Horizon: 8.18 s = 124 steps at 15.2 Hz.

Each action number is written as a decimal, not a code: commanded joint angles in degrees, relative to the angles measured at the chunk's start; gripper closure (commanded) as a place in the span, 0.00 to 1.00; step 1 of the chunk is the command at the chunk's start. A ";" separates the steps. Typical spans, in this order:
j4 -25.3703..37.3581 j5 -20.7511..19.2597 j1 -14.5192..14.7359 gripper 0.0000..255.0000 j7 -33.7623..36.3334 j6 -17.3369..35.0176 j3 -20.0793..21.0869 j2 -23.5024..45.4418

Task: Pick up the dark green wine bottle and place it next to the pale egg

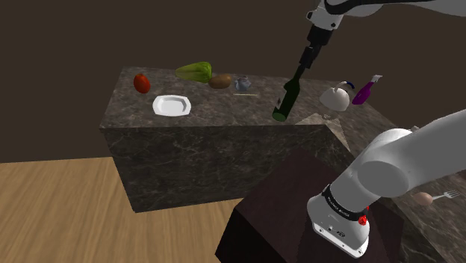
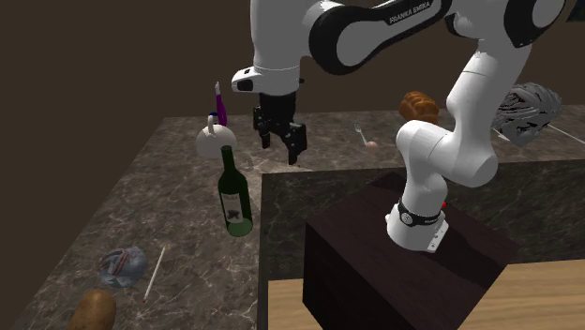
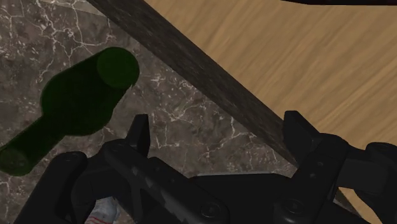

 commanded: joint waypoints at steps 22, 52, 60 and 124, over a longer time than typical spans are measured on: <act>15.83 8.66 -3.01 0.00 -18.35 11.60 -11.55 26.55; 25.47 7.68 -2.77 1.00 -17.95 0.29 -11.37 24.62; 31.97 7.91 -2.80 1.00 -18.27 -5.93 -11.40 24.94; 31.91 -26.12 -10.43 1.00 -75.07 -11.27 -62.84 -12.71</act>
